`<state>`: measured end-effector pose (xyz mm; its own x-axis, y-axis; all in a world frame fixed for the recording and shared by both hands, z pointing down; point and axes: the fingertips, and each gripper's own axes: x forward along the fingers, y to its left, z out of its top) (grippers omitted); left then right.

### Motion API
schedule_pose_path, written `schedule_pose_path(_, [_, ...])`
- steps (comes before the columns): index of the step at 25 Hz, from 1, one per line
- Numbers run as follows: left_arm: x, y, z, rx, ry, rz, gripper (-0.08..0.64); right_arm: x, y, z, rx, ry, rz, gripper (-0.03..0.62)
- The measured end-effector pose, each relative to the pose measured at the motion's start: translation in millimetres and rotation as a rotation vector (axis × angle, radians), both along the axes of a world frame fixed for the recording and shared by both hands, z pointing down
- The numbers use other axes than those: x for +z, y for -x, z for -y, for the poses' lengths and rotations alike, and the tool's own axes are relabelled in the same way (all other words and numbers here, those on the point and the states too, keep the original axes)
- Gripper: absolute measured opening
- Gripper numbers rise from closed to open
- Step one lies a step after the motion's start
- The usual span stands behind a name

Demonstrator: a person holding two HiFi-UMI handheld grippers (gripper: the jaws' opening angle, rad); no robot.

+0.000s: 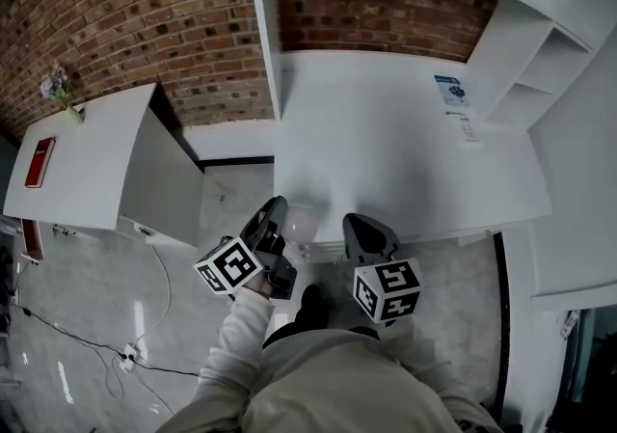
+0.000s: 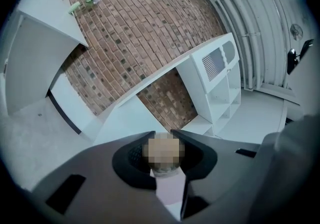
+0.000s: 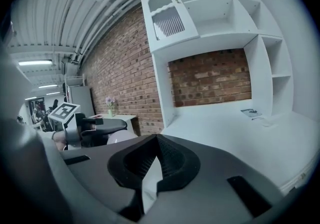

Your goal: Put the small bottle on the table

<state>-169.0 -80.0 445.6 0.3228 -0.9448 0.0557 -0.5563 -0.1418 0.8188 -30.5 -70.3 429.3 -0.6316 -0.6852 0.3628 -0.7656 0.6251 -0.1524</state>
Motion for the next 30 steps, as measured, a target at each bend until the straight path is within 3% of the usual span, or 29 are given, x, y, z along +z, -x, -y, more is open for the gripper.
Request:
schedule_pose_path(11, [13,21,60,0.059,0.038,0.087,0.104,14,6,43,0.086,0.039,-0.038,0.028])
schedule_pose_path(14, [18,14,73,0.090,0.041,0.072,0.104,15,0,54,0.115,0.041,-0.036,0.028])
schedule_pose_path(20, [30,1,109,0.115,0.052,0.128,0.104,18,-16,77,0.155,0.040,-0.022,0.028])
schedule_pose_path(30, [49,-30,189,0.169,0.070,0.310,0.104,20,-49,123,0.210,0.054,-0.021,0.028])
